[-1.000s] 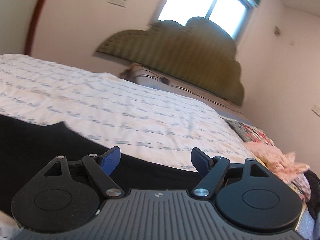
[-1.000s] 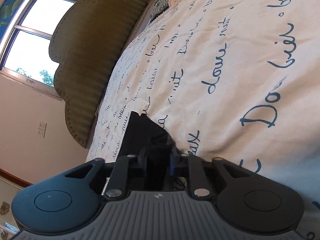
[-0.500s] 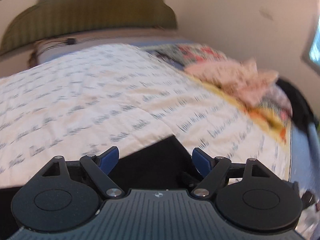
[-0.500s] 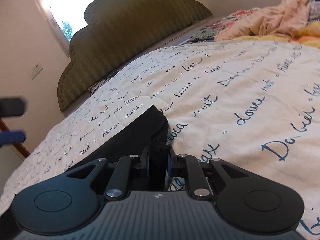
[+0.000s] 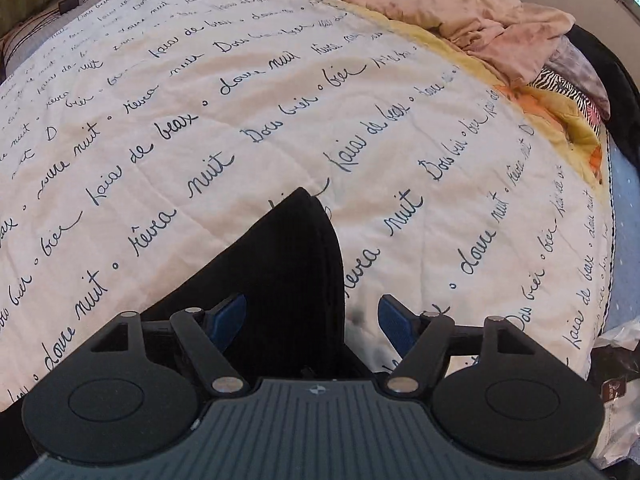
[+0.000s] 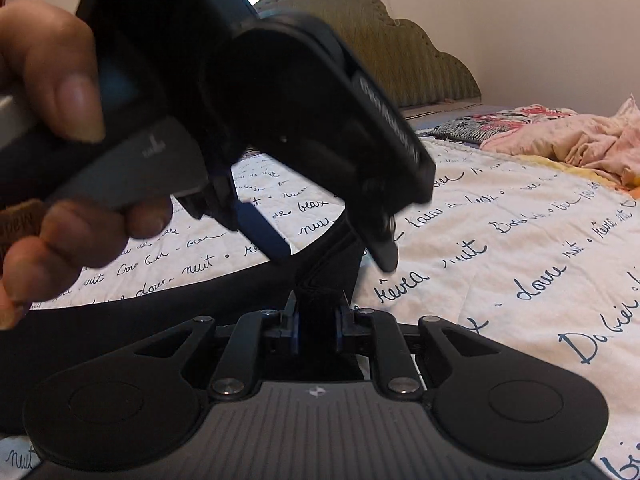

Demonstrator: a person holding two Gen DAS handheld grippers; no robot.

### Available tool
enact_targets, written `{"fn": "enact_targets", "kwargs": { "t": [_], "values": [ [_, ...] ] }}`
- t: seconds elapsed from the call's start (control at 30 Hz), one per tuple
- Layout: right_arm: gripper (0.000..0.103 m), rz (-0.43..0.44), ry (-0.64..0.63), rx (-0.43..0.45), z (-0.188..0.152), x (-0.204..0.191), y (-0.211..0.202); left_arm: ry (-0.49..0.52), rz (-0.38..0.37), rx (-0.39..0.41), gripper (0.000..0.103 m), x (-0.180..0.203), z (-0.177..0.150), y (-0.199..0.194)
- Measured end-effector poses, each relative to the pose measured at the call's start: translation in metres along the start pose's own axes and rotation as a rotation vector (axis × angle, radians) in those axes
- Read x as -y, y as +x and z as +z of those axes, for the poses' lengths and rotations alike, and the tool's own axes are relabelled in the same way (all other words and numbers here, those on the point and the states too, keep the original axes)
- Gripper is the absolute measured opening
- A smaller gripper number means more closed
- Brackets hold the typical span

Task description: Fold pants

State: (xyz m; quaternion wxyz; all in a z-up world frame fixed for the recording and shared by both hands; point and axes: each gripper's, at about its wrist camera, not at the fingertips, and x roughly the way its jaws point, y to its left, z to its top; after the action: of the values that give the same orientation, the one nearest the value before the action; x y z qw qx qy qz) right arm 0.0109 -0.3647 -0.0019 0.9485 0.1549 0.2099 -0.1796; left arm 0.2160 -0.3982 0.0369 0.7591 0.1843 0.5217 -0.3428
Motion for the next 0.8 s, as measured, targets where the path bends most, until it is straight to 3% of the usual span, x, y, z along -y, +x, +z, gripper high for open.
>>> {"fn": "enact_targets", "kwargs": {
  "t": [0.07, 0.1, 0.13, 0.2, 0.47, 0.53, 0.57, 0.6, 0.63, 0.8],
  "values": [
    [0.015, 0.004, -0.024, -0.001, 0.0, -0.004, 0.0, 0.012, 0.03, 0.018, 0.071, 0.0, -0.002, 0.001],
    [0.015, 0.003, -0.036, -0.001, -0.001, -0.006, 0.0, 0.022, 0.044, 0.029, 0.055, 0.0, -0.003, 0.002],
    [0.015, 0.001, -0.044, -0.001, -0.001, -0.008, 0.0, 0.035, 0.055, 0.031, 0.026, 0.001, -0.004, 0.004],
    [0.015, -0.001, -0.046, -0.007, -0.001, -0.008, 0.002, 0.047, 0.052, 0.015, 0.008, 0.003, -0.005, 0.007],
    [0.016, -0.019, -0.026, -0.008, -0.001, -0.005, 0.0, 0.058, 0.085, 0.059, 0.008, 0.007, -0.012, 0.004],
    [0.03, -0.03, -0.012, -0.003, -0.001, -0.003, -0.002, 0.059, 0.087, 0.059, 0.008, 0.006, -0.012, 0.004],
    [0.048, -0.028, -0.009, 0.013, -0.001, -0.002, -0.005, 0.057, 0.087, 0.058, 0.008, 0.004, -0.013, 0.004],
    [0.073, -0.023, -0.005, 0.044, -0.001, -0.001, -0.011, 0.049, 0.081, 0.054, 0.008, 0.001, -0.013, 0.004],
    [0.079, -0.031, -0.007, 0.078, -0.002, 0.0, -0.016, 0.033, 0.072, 0.056, 0.008, -0.003, -0.013, 0.002],
    [0.078, 0.008, 0.075, 0.185, -0.006, 0.017, -0.031, -0.08, 0.012, 0.088, 0.01, -0.04, -0.023, -0.011]
  ]
}}
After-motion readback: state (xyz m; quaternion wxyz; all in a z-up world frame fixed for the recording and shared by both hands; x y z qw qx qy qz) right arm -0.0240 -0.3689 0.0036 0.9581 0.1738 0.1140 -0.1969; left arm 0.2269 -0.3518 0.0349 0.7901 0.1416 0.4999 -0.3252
